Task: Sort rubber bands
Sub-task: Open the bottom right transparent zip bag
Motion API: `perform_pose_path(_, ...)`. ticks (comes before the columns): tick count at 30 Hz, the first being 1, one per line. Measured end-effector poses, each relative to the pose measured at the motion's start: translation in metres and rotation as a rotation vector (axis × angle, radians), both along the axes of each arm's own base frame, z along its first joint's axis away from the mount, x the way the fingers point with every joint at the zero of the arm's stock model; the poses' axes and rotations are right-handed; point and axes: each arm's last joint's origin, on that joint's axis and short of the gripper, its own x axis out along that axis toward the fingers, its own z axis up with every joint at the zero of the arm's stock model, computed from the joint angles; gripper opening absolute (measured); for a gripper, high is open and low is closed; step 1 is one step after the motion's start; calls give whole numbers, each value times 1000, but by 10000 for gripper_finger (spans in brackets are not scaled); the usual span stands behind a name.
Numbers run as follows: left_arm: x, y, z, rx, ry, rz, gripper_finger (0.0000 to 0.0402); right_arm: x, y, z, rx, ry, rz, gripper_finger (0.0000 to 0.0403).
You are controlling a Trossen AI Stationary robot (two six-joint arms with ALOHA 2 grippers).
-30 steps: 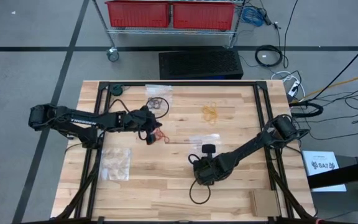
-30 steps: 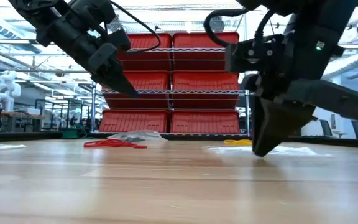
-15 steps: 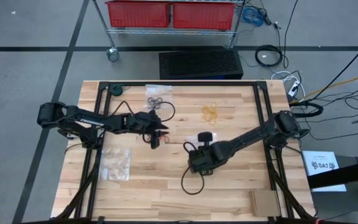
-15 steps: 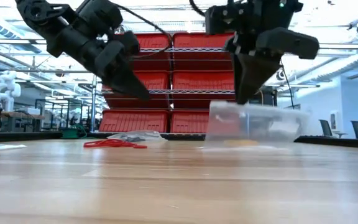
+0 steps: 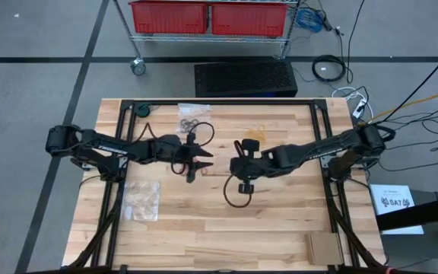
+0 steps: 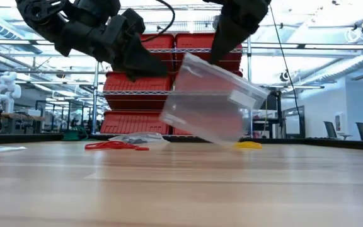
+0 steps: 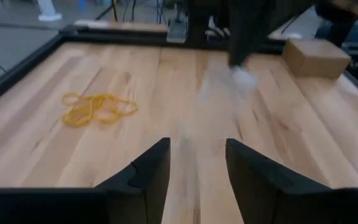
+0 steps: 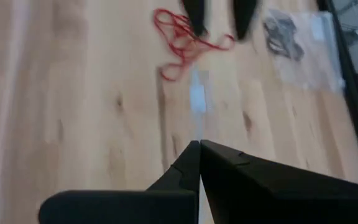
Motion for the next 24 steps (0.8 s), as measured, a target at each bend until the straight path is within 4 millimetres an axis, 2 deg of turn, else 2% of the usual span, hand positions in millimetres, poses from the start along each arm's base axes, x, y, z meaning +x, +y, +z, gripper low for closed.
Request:
perform_pose_path(4, 1, -1, 5, -14, -50, -50, 160, 3, -1, -6, -1, 20, 7, 0)
perform_pose_path(14, 5, -14, 13, -28, -95, -158, 160, 8, -3, -4, -3, -29, 10, 0)
perform_pose_path(24, 6, -15, 12, -13, -78, -102, 160, 10, -3, -2, -1, -54, 11, 0)
